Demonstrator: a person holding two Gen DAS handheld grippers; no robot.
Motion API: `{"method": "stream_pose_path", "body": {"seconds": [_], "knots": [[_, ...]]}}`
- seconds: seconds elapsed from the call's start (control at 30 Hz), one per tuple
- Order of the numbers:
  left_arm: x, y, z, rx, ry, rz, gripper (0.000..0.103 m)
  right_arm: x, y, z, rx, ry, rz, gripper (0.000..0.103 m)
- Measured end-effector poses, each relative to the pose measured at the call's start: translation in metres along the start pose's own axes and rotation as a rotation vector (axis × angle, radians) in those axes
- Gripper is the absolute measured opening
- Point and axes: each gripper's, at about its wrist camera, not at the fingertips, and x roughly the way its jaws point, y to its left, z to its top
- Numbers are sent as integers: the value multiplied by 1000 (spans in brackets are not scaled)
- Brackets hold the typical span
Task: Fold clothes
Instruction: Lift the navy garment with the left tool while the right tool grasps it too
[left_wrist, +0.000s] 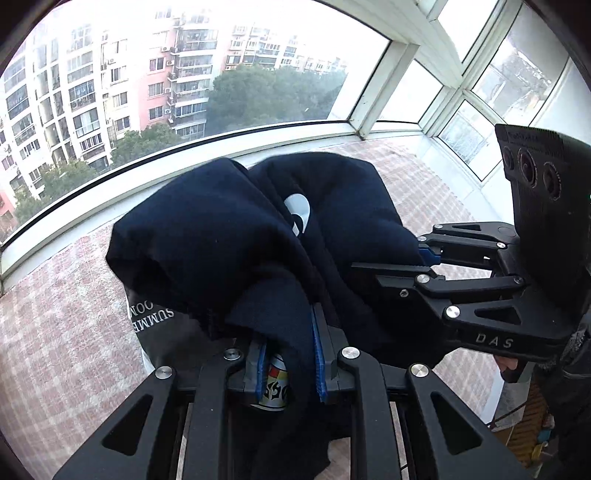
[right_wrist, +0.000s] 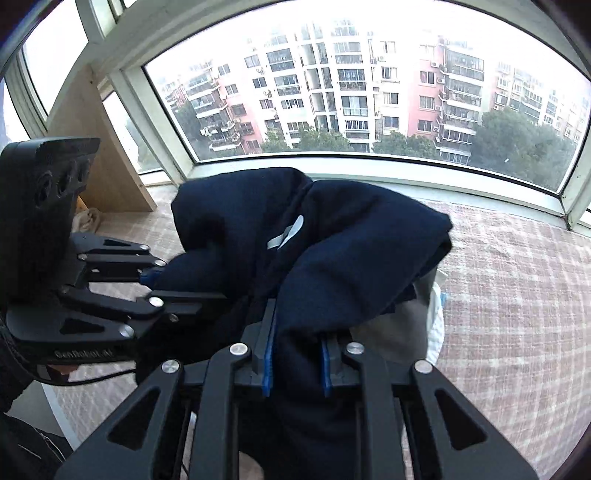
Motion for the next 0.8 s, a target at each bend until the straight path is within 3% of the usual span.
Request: {"method": "stream_pose_path", "body": {"seconds": [0.2, 0.33, 0.5, 0.57, 0.63, 0.7, 0.73, 0.8], "knots": [[18, 48, -13, -99, 67, -31, 18, 26, -62, -21, 169, 64, 70, 18], [8, 53, -21, -101, 68, -44, 18, 22, -66, -21, 185, 56, 93, 19], [-12, 58, -26, -77, 86, -57, 25, -10, -76, -33, 231, 12, 102, 27], [-29, 60, -26, -64, 53, -43, 27, -33, -75, -45, 234, -37, 62, 27], [-46, 65, -28, -64, 7, 20, 27, -56, -68, -57, 210, -94, 1, 27], [-60, 63, -32, -55, -26, -2, 27, -74, -58, -68, 185, -165, -45, 27], [-67, 61, -34, -50, -42, -16, 27, -77, -51, -70, 160, -179, -25, 27], [-65, 47, -34, -15, -54, -89, 27, -62, -33, -65, 104, -144, 19, 27]]}}
